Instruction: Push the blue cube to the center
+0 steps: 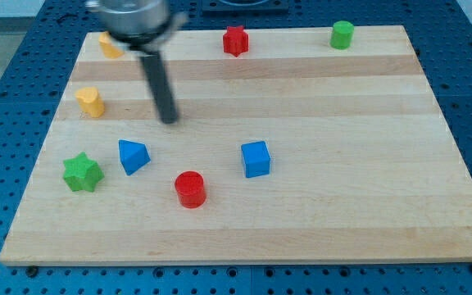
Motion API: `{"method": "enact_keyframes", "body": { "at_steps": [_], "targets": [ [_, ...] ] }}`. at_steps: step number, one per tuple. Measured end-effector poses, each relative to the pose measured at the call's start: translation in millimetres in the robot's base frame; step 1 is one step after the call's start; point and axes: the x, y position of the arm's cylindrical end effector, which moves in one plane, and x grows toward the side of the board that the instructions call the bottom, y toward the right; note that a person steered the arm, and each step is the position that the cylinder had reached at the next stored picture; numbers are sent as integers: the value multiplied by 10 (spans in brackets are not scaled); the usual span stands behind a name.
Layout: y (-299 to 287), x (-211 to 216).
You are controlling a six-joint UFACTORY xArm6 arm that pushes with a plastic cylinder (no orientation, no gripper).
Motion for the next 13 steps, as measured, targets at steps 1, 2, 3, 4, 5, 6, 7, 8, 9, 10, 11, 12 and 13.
{"method": "enact_keyframes", "body": {
  "at_steps": [1, 2, 3, 4, 5, 6, 7, 8, 9, 10, 11, 12, 13],
  "targets": [
    [346, 517],
    [346, 1153],
    [668, 1280],
    [1297, 1075],
    [1351, 934],
    [1222, 1116],
    [1081, 1308],
    [1048, 936],
    [1048, 602],
    [935, 581],
    [755, 709],
    [525, 671],
    [453, 495]
  ]
}}
